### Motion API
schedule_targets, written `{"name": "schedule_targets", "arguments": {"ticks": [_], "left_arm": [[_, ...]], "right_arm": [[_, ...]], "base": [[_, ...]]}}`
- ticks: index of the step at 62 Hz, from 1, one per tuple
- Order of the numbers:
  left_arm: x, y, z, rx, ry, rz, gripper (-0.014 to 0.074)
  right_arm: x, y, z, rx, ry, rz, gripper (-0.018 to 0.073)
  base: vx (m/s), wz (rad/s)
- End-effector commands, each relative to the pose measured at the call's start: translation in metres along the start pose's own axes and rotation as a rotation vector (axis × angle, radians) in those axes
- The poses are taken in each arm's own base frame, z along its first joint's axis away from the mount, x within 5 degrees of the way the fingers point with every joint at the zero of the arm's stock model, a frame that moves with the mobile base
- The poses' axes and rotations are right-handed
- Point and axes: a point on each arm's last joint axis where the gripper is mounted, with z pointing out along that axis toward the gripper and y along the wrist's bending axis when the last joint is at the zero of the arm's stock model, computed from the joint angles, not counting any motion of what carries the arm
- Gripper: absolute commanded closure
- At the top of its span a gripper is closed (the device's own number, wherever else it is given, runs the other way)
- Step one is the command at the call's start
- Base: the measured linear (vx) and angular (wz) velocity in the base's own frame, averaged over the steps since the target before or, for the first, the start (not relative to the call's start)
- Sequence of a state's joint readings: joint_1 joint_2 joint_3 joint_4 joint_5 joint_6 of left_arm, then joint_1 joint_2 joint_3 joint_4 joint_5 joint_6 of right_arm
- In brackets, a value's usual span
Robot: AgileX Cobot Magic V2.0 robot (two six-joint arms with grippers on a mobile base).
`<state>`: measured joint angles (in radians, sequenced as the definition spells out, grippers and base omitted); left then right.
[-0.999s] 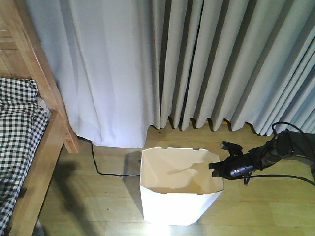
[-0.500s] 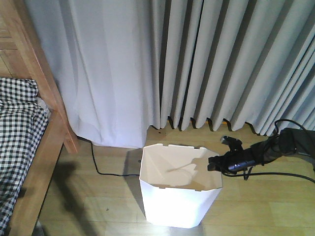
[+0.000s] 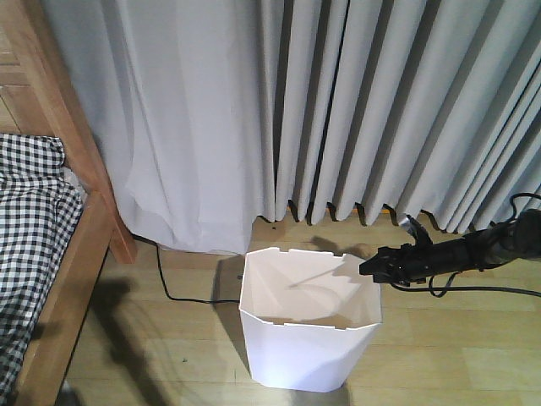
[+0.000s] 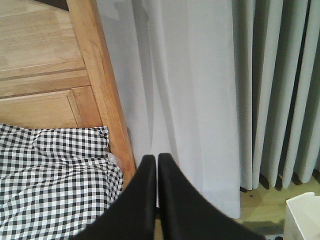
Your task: Move trash bin to bedside with robot
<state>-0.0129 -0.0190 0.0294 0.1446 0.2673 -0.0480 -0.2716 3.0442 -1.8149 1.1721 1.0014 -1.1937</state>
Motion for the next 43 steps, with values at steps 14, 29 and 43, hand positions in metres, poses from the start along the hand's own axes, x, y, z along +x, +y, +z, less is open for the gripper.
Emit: {"name": "schedule_targets", "arguments": {"ticks": [14, 29, 43], "left_arm": [[0.002, -0.002, 0.002, 0.012, -0.056, -0.01, 0.0602], [0.002, -0.002, 0.002, 0.012, -0.056, -0.01, 0.0602], [0.002, -0.002, 0.002, 0.012, -0.056, -0.01, 0.0602]], "right_arm": [[-0.027, 0.002, -0.064, 0.023, -0.097, 0.046, 0.0144], [-0.056, 0.03, -0.126, 0.354, -0.041, 0.013, 0.0144], [-0.058, 0.099, -0.193, 0.685, -0.184, -0.067, 0.0144]], "base": [[0.0, 0.0], [0.0, -0.01], [0.0, 0.0]]}}
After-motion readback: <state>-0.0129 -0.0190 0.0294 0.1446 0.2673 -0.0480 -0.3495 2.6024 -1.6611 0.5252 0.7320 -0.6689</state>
